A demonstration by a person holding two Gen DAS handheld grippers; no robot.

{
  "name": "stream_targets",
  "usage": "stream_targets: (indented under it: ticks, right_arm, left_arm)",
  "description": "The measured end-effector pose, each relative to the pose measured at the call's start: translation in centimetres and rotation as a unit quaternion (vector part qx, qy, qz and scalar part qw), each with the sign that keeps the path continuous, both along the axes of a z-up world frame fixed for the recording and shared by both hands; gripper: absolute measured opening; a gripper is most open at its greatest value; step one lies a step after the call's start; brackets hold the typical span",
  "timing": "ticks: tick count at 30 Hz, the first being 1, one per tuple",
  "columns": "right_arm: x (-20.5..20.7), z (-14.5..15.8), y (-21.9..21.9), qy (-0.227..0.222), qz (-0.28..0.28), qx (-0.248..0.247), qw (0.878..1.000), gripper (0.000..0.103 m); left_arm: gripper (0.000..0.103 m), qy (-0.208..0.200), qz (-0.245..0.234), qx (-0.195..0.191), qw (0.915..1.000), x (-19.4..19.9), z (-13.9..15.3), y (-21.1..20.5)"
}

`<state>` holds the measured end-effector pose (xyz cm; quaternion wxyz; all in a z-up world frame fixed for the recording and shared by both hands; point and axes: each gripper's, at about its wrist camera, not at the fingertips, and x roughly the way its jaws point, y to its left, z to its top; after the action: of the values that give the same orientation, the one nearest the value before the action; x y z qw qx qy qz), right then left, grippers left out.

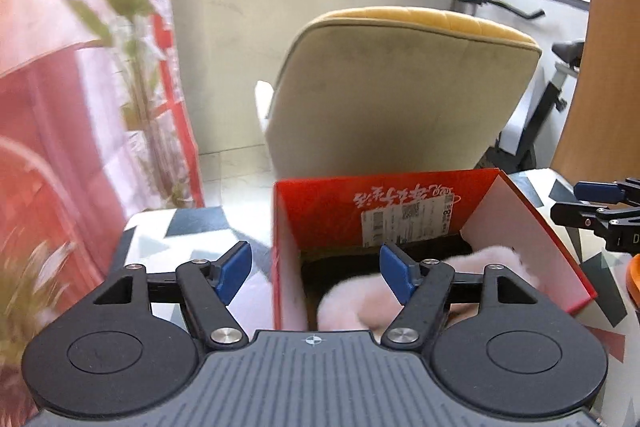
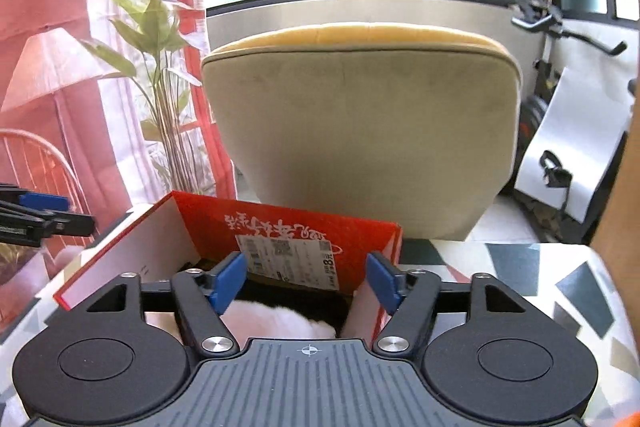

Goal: Organize soft objects
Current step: 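Move the right tool back down to the pile beside the box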

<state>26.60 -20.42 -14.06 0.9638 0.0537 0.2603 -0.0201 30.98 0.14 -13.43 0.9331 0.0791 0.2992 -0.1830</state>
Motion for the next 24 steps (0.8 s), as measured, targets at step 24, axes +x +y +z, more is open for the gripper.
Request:
stream_targets:
  ticks: [24]
  right_arm:
    - [-8.9,-4.6,5.7,0.047,0.035,0.052,0.997,0.068]
  left_arm:
    - [0.072,0.098,0.064,-0.016,0.9931,-7.2,-6.1,5.1]
